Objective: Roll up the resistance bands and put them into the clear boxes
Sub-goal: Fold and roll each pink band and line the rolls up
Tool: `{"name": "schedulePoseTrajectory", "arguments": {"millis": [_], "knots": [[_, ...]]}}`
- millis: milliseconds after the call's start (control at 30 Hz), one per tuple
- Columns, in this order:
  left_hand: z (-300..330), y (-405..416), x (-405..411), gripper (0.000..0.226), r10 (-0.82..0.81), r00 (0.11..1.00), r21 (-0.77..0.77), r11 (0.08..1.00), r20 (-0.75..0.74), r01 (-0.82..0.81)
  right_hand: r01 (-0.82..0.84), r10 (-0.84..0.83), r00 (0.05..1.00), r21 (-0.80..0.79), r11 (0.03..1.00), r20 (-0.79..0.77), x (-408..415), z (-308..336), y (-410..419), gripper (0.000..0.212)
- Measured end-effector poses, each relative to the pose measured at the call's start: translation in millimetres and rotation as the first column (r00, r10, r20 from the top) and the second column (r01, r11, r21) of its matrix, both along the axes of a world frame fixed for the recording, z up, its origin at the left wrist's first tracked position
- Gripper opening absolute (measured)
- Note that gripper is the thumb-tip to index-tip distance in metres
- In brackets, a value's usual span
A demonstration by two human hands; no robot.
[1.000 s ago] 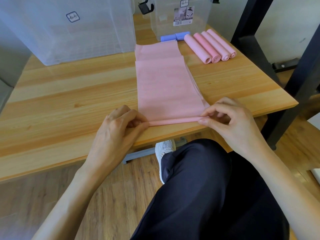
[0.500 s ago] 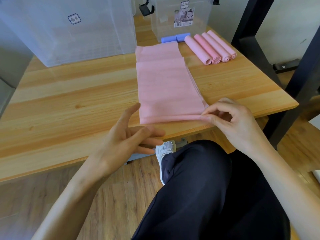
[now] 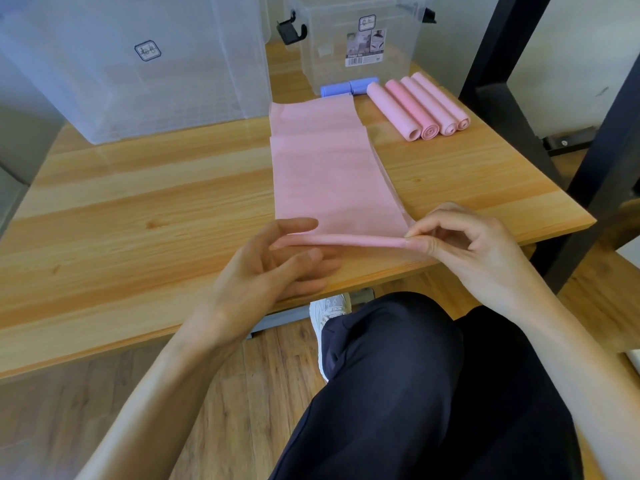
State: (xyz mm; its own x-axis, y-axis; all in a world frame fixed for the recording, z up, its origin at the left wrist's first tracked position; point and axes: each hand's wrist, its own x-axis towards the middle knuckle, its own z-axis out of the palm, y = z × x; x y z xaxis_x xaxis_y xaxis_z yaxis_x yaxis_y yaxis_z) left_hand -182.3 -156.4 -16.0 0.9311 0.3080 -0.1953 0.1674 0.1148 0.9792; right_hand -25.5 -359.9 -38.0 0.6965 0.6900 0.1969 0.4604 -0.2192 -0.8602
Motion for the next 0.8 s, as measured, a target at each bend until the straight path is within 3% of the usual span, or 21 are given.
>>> {"name": "schedulePoseTrajectory", "arguments": {"millis": [267, 467, 633, 800], "knots": [[0.8, 13.7, 1.4, 0.019, 0.021, 1.0, 0.061, 0.998, 0.012, -0.022, -0.076, 0.075, 0.997, -0.013, 0.997, -0.026, 2.0, 6.8, -1.0, 0.02], [4.5, 18.6, 3.4, 0.03, -0.036, 0.999, 0.024, 0.999, 0.004, 0.036, -0.087, 0.086, 0.996, -0.03, 0.996, -0.033, 2.4, 6.5, 0.9, 0.015], [5.3, 19.0, 10.4, 0.021, -0.074, 0.997, 0.039, 0.996, -0.015, 0.075, -0.08, 0.079, 0.996, -0.034, 0.996, -0.039, -1.4, 8.4, 5.1, 0.017], [3.4, 16.2, 18.5, 0.02, 0.0, 1.0, 0.019, 1.0, 0.022, -0.001, -0.06, 0.058, 0.997, -0.046, 0.997, -0.046, -7.1, 10.8, 4.2, 0.021]]}}
